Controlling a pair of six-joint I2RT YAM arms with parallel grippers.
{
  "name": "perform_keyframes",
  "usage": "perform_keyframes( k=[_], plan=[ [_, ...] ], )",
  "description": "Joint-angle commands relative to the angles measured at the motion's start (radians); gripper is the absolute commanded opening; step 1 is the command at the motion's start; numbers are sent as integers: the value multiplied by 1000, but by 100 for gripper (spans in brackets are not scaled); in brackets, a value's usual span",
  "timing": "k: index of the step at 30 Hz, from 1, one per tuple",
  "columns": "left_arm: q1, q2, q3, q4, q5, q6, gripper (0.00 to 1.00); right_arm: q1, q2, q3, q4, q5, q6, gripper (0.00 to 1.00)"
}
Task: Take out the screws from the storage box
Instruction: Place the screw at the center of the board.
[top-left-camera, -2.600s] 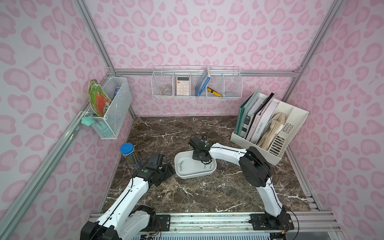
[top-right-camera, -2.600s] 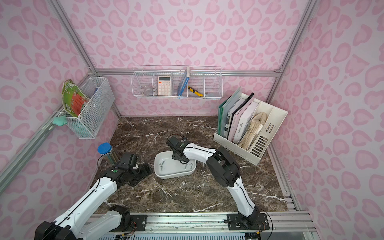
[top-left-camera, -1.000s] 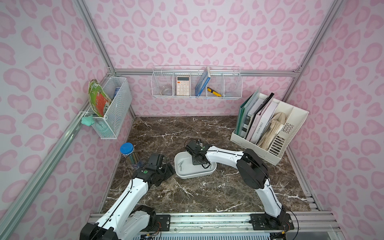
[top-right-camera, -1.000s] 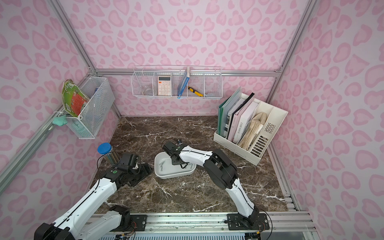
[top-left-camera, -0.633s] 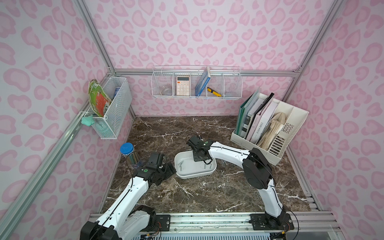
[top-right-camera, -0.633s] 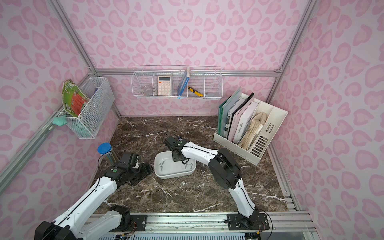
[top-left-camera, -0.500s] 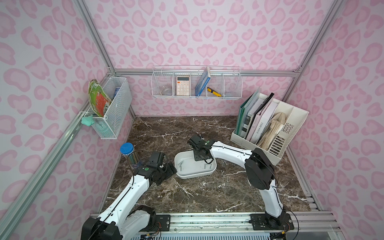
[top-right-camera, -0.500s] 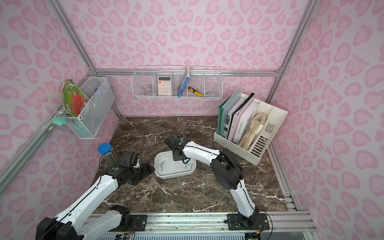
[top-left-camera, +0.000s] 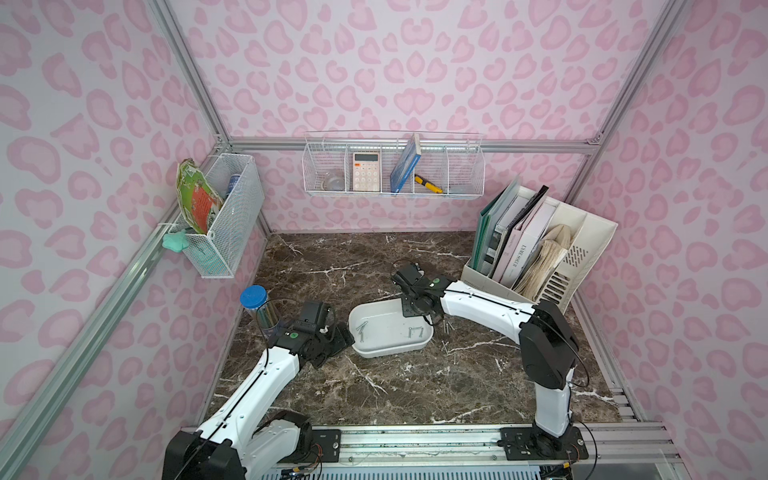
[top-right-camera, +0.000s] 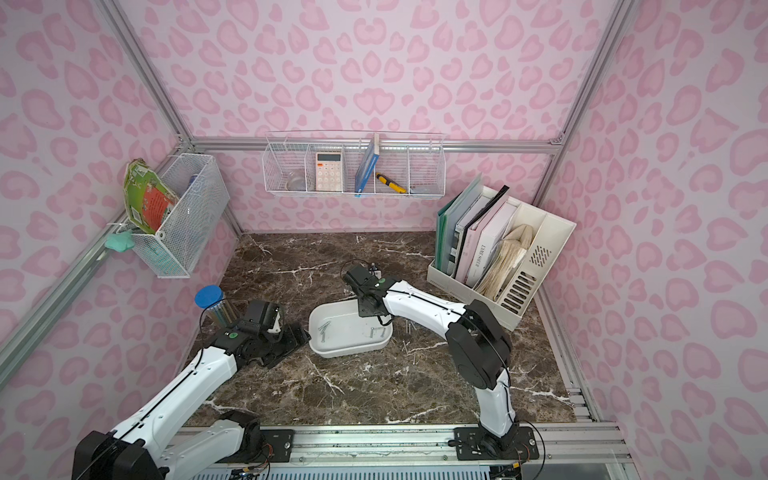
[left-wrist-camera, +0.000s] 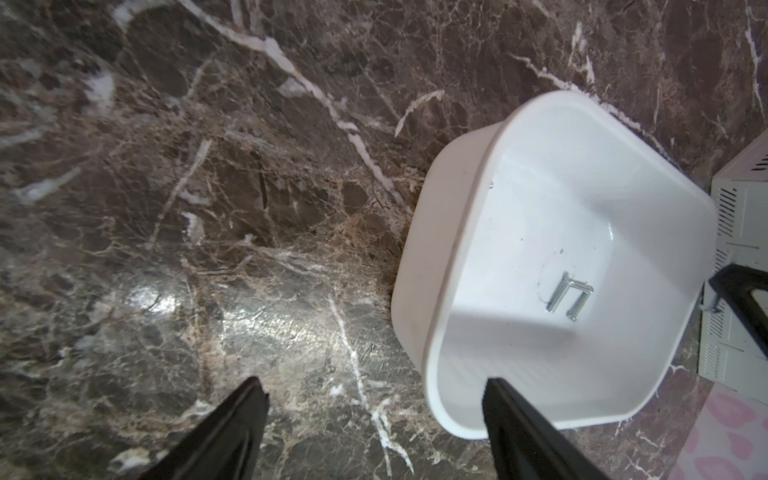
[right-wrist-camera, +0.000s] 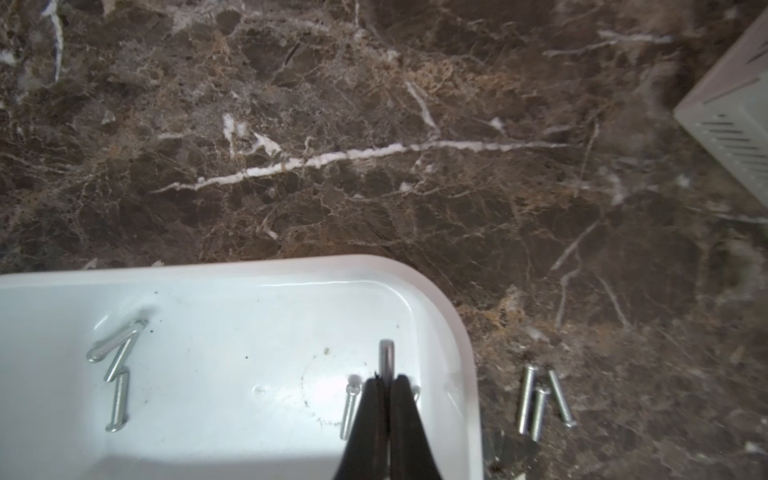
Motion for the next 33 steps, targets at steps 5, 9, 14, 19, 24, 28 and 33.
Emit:
perform_keyframes(
  k=[5, 9, 14, 19, 24, 28, 33],
  plan=[
    [-1, 16, 15, -8, -9, 5, 86, -61, -148, -139, 18, 64, 18, 0],
    [0, 19, 18, -6, -12, 7, 86, -102, -199, -263, 59, 42, 21, 0],
    [0, 35, 25, -3, 12, 11, 86, -109, -207, -380, 146, 12, 19, 0],
    [0, 42, 24, 2, 8, 10, 86, -108, -208, -467, 214, -23, 21, 0],
    [0, 44, 30, -1, 10, 8, 86, -90, -208, -511, 240, -32, 25, 0],
    [0, 40, 30, -1, 9, 5, 86, -82, -202, -520, 233, -30, 33, 5],
    [0, 32, 39, -18, -2, 3, 87, -73, -192, -510, 221, -35, 35, 10]
  ],
)
